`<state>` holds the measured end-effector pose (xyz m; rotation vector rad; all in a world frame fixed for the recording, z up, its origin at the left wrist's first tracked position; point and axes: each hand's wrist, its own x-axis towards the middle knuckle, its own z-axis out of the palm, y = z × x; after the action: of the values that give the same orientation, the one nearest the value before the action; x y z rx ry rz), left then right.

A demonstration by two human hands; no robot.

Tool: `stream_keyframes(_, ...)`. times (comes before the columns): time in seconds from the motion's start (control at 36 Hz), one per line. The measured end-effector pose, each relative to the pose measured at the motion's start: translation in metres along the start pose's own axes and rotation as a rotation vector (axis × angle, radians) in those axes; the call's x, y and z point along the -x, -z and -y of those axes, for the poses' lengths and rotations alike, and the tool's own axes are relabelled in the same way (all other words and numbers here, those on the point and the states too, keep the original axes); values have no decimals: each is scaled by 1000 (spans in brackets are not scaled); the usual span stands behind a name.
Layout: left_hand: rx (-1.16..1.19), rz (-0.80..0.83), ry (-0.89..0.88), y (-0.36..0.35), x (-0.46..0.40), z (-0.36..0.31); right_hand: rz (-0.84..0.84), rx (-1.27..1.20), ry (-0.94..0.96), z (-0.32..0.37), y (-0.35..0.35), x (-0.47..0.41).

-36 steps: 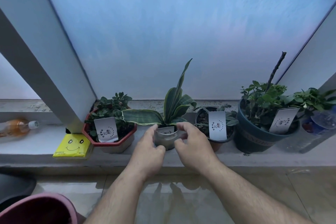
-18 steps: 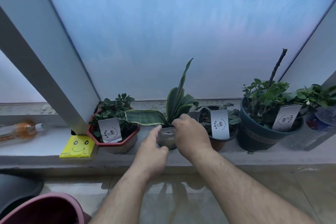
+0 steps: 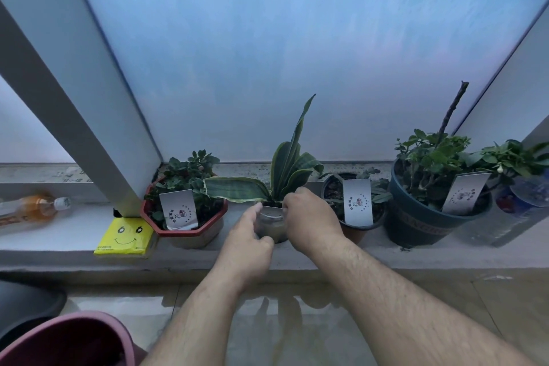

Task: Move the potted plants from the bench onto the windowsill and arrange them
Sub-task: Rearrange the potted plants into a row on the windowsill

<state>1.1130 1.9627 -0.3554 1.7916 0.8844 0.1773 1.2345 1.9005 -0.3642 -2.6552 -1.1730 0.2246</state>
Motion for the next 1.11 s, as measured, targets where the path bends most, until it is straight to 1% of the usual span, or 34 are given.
stream_keyframes(0.11, 17, -10, -2, -2, -1, 2, -8, -12, -5, -3, 1, 0)
stream_keyframes(0.22, 22, -21, 35, -2, -1, 3, 0, -19, -6, -3, 2, 1)
stream_keyframes(0.47, -20, -13, -8, 3, 0, 3, 17, -66, -13, -3, 8, 14)
stream_keyframes(0.67, -17, -51, -85, 7, 0, -5, 44, -308, -79, -19, 40, 43)
stream_keyframes(0.75, 11, -120, -138, 6, 1, -12, 52, -470, -129, -28, 55, 57)
stream_keyframes(0.86, 67, -222, -201, 3, 0, -16, 23, -573, -157, -40, 65, 73)
stream_keyframes(0.92, 91, -238, -206, 1, 0, -17, -11, -626, -192, -46, 66, 79)
stream_keyframes(1.0, 126, -202, -195, -8, 3, -20, -57, -660, -262, -61, 69, 83)
stream_keyframes(1.11, 113, -92, -180, -27, 8, -27, -95, -646, -375, -87, 70, 80)
